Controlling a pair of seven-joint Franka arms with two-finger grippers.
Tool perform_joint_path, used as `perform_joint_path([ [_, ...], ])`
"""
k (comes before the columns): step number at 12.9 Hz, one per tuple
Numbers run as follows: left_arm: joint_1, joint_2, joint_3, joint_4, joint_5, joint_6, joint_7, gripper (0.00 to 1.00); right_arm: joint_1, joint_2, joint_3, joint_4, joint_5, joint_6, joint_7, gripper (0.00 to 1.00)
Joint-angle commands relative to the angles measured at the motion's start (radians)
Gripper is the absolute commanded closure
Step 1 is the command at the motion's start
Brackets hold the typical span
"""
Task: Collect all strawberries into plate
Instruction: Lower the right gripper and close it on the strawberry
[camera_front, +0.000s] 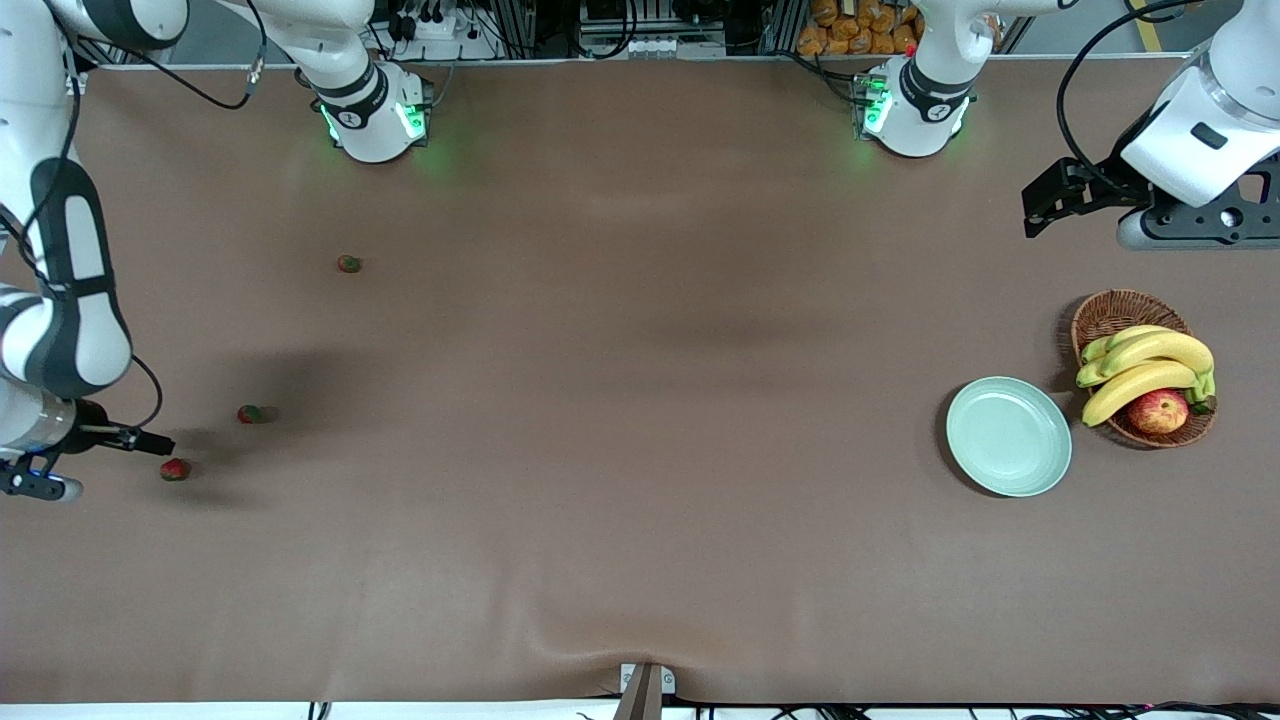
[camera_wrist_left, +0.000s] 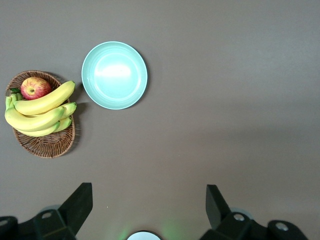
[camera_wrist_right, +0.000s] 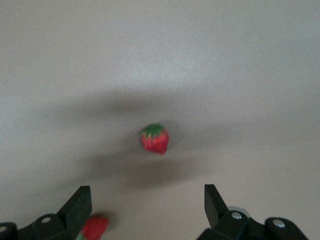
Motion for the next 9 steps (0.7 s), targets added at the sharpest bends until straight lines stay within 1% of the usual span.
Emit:
perform_joint_path([
  [1, 0.005, -0.007, 0.003, 0.002, 0.019, -0.001, 0.012, 0.00, -0.017, 0.064, 0.013, 0.027, -0.009, 0.112, -0.044, 0.00],
  [2, 0.007, -0.007, 0.004, 0.002, 0.017, -0.001, 0.014, 0.00, -0.017, 0.078, 0.013, 0.027, -0.017, 0.129, -0.044, 0.00],
  [4, 0.008, -0.005, 0.006, 0.002, 0.017, -0.001, 0.014, 0.00, -0.019, 0.098, 0.014, 0.032, -0.013, 0.151, -0.045, 0.06],
  [5, 0.008, -0.005, 0.006, 0.002, 0.017, -0.001, 0.015, 0.00, -0.017, 0.098, 0.013, 0.030, -0.011, 0.155, -0.045, 0.12],
  [6, 0.008, -0.005, 0.006, 0.002, 0.017, -0.001, 0.015, 0.00, -0.017, 0.101, 0.013, 0.030, -0.011, 0.155, -0.045, 0.21],
  [7, 0.008, -0.005, 0.006, 0.000, 0.019, -0.001, 0.015, 0.00, -0.017, 0.107, 0.014, 0.030, -0.011, 0.157, -0.048, 0.25],
  [8, 0.008, -0.004, 0.006, 0.000, 0.019, -0.001, 0.015, 0.00, -0.017, 0.117, 0.013, 0.030, -0.014, 0.158, -0.054, 0.31],
  [9, 0.011, -0.004, 0.006, 0.002, 0.019, -0.001, 0.015, 0.00, -0.017, 0.124, 0.013, 0.030, -0.017, 0.174, -0.055, 0.33],
])
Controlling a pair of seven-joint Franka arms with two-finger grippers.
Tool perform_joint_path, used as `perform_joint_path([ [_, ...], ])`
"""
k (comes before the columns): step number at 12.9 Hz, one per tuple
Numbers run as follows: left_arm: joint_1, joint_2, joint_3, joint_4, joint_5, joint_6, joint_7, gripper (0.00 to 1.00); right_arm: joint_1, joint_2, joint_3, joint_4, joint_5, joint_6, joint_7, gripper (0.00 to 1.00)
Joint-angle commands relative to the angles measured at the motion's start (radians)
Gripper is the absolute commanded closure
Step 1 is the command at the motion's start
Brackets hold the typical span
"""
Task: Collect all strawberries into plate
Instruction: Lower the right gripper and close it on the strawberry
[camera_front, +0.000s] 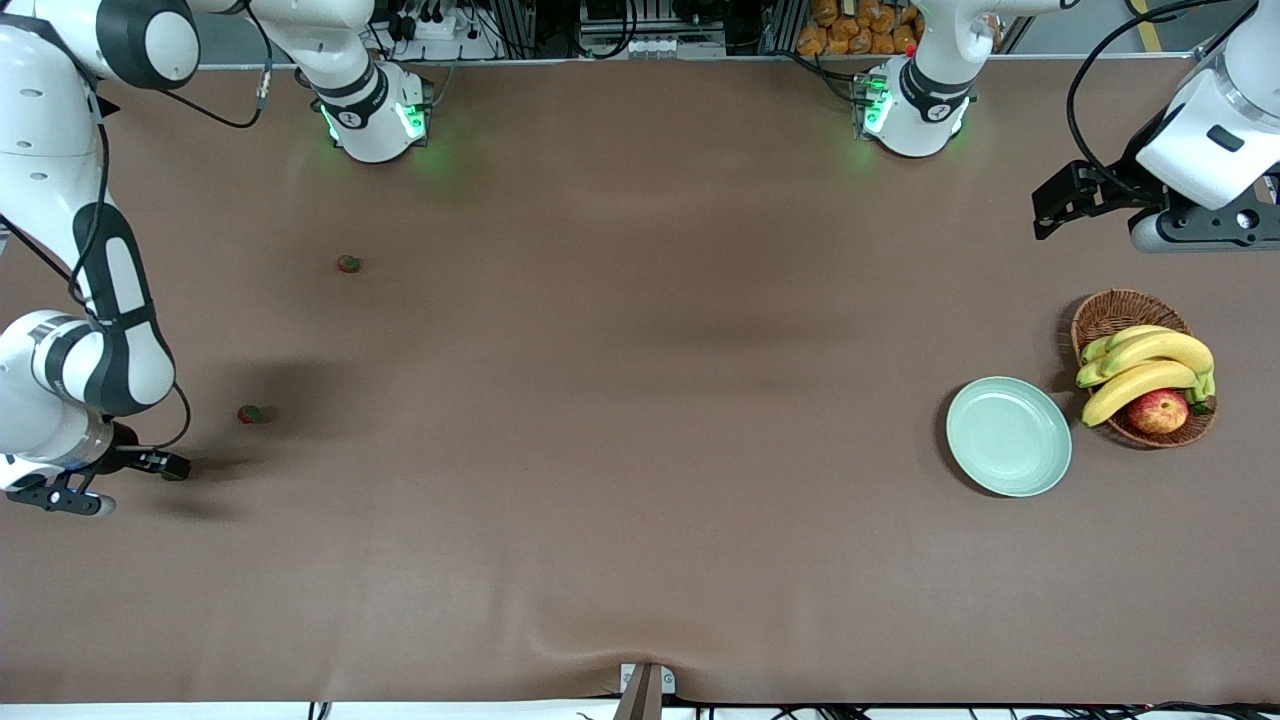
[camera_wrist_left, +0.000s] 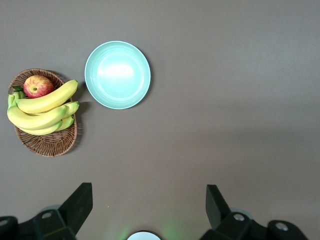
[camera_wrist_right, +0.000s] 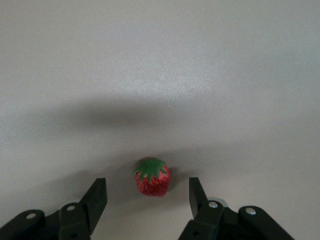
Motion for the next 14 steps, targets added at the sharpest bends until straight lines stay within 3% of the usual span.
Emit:
perform_joint_path([
  [1, 0.014, -0.004, -0.003, 0.002, 0.017, -0.001, 0.015, 0.00, -0.018, 0.041, 0.013, 0.019, -0.017, 0.070, -0.037, 0.31],
  [3, 0.016, -0.004, -0.003, 0.002, 0.017, -0.001, 0.015, 0.00, -0.018, 0.053, 0.013, 0.019, -0.017, 0.101, -0.037, 0.34],
  [4, 0.016, -0.004, -0.003, 0.002, 0.017, -0.001, 0.015, 0.00, -0.018, 0.053, 0.013, 0.019, -0.019, 0.101, -0.037, 0.40],
  [6, 0.016, -0.004, -0.003, 0.002, 0.017, -0.001, 0.015, 0.00, -0.020, 0.052, 0.013, 0.021, -0.017, 0.099, -0.097, 0.73],
  [7, 0.017, -0.004, -0.003, 0.002, 0.017, 0.001, 0.015, 0.00, -0.020, 0.049, 0.013, 0.025, -0.016, 0.092, -0.106, 0.96],
  [10, 0.017, -0.002, -0.003, 0.002, 0.017, 0.001, 0.015, 0.00, -0.002, 0.046, 0.014, 0.068, -0.006, 0.011, -0.097, 1.00],
  [14, 0.019, -0.002, -0.003, 0.002, 0.011, 0.001, 0.015, 0.00, 0.050, 0.033, 0.017, 0.203, -0.005, -0.313, 0.051, 1.00],
])
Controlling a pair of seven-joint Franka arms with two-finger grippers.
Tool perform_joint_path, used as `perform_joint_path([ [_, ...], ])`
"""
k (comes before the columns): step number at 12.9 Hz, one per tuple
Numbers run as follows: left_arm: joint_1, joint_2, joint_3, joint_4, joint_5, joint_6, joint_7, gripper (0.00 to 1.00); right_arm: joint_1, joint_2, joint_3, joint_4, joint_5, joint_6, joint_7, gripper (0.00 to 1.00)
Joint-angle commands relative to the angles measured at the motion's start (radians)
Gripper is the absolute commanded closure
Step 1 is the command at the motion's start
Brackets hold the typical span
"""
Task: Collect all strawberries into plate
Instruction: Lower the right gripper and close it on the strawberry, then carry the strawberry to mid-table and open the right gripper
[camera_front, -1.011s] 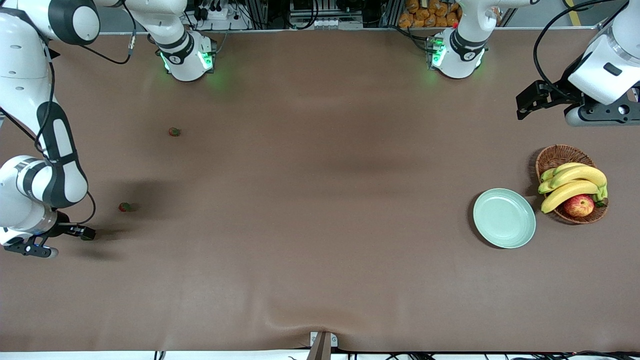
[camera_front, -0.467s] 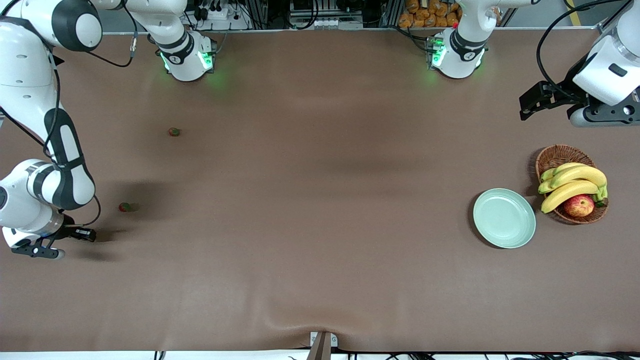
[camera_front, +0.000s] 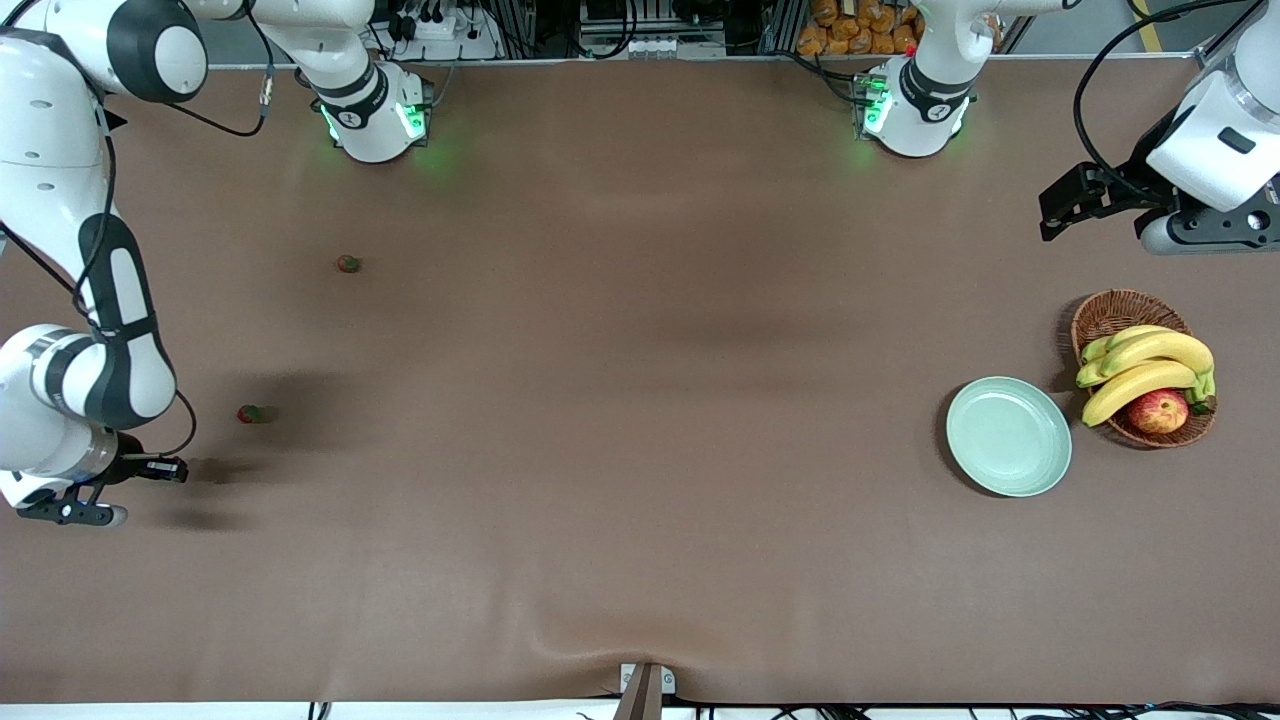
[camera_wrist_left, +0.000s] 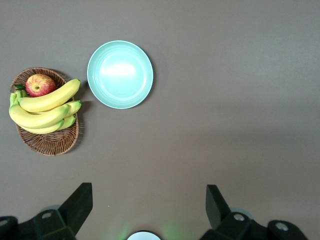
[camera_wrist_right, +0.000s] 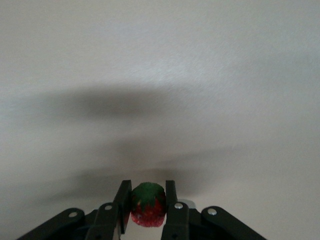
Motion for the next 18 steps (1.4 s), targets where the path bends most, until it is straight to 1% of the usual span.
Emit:
perform_joint_path([
  [1, 0.007, -0.002, -0.004, 0.002, 0.010, 0.001, 0.015, 0.00, 0.052, -0.014, 0.005, 0.064, 0.000, -0.147, 0.108, 1.00],
  [3, 0.008, -0.002, -0.004, 0.002, 0.011, 0.001, 0.015, 0.00, 0.096, -0.033, 0.005, 0.068, 0.064, -0.223, 0.208, 1.00],
  [5, 0.048, -0.002, -0.005, 0.002, 0.003, 0.004, 0.017, 0.00, 0.148, -0.051, 0.005, 0.090, 0.153, -0.300, 0.320, 1.00],
  [7, 0.051, -0.001, -0.005, 0.001, 0.002, 0.007, 0.017, 0.00, 0.216, -0.057, 0.005, 0.133, 0.196, -0.388, 0.494, 1.00],
  [9, 0.050, 0.001, -0.005, 0.002, 0.002, 0.007, 0.017, 0.00, 0.285, -0.057, 0.009, 0.158, 0.233, -0.400, 0.650, 1.00],
  [11, 0.051, 0.001, -0.005, 0.002, 0.003, 0.013, 0.017, 0.00, 0.368, -0.059, 0.009, 0.170, 0.329, -0.397, 0.823, 1.00],
  [14, 0.054, 0.002, -0.004, 0.001, 0.003, 0.018, 0.017, 0.00, 0.498, -0.050, 0.005, 0.213, 0.412, -0.368, 1.065, 1.00],
  [18, 0.062, 0.002, -0.005, 0.002, -0.001, 0.019, 0.020, 0.00, 0.676, -0.030, 0.005, 0.204, 0.459, -0.171, 1.348, 1.00],
])
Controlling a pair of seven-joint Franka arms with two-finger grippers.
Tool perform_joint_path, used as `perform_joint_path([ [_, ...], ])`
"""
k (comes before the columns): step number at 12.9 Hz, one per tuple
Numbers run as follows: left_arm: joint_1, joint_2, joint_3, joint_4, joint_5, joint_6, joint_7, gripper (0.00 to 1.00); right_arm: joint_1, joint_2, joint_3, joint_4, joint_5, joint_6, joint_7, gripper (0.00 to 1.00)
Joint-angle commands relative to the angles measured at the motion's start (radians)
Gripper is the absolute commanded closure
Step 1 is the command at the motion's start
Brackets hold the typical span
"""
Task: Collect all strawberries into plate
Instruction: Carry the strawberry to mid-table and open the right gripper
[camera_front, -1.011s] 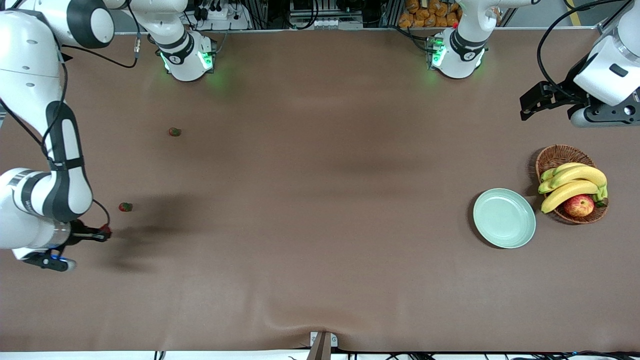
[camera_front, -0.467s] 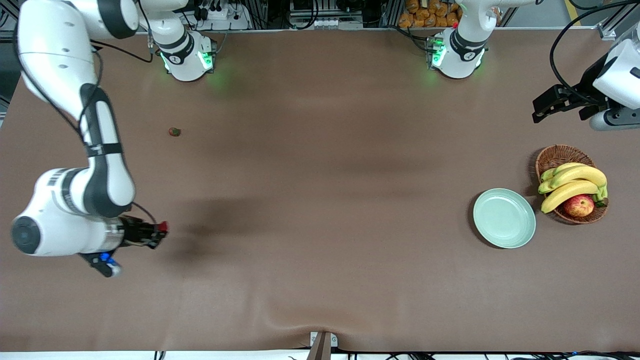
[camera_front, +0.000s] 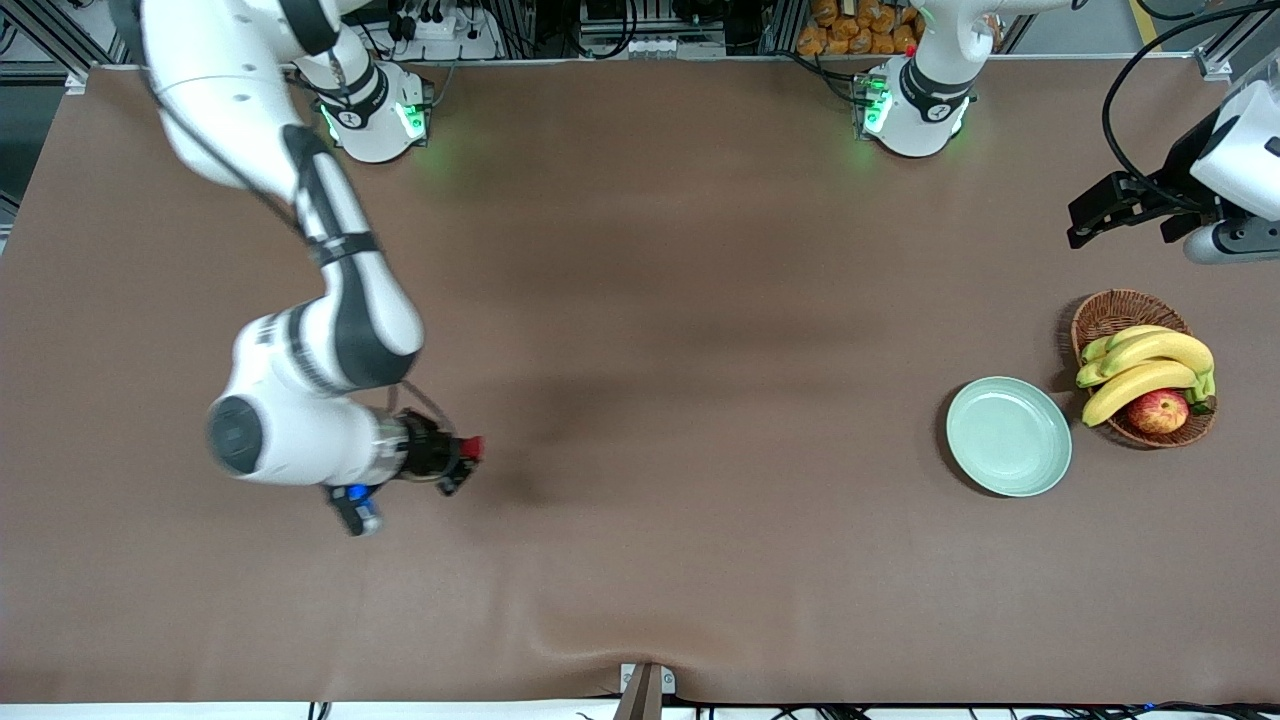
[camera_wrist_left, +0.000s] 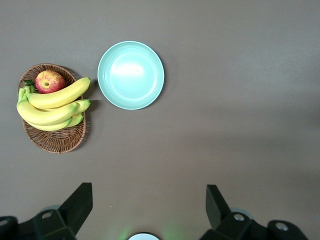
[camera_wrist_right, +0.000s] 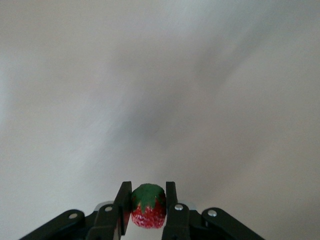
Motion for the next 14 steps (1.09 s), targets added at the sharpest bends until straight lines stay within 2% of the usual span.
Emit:
perform_joint_path([
  [1, 0.005, -0.002, -0.008, 0.003, 0.000, 0.009, 0.016, 0.00, 0.107, 0.025, -0.014, 0.008, 0.046, 0.102, 0.140, 1.00],
  [3, 0.004, -0.003, -0.011, 0.004, -0.001, 0.009, 0.016, 0.00, 0.184, 0.058, -0.014, 0.001, 0.087, 0.188, 0.238, 1.00],
  [9, 0.004, -0.005, -0.014, 0.004, -0.001, 0.009, 0.016, 0.00, 0.376, 0.151, -0.015, -0.047, 0.092, 0.366, 0.404, 1.00],
  [12, 0.008, -0.005, -0.011, 0.004, -0.003, 0.009, 0.018, 0.00, 0.411, 0.193, -0.014, -0.047, 0.096, 0.437, 0.431, 0.99],
  [13, 0.008, -0.005, -0.006, 0.003, -0.003, 0.009, 0.018, 0.00, 0.421, 0.199, -0.014, -0.047, 0.095, 0.437, 0.431, 0.89],
  [14, 0.008, -0.005, -0.006, 0.003, -0.003, 0.009, 0.018, 0.00, 0.422, 0.200, -0.014, -0.047, 0.093, 0.437, 0.431, 0.37],
])
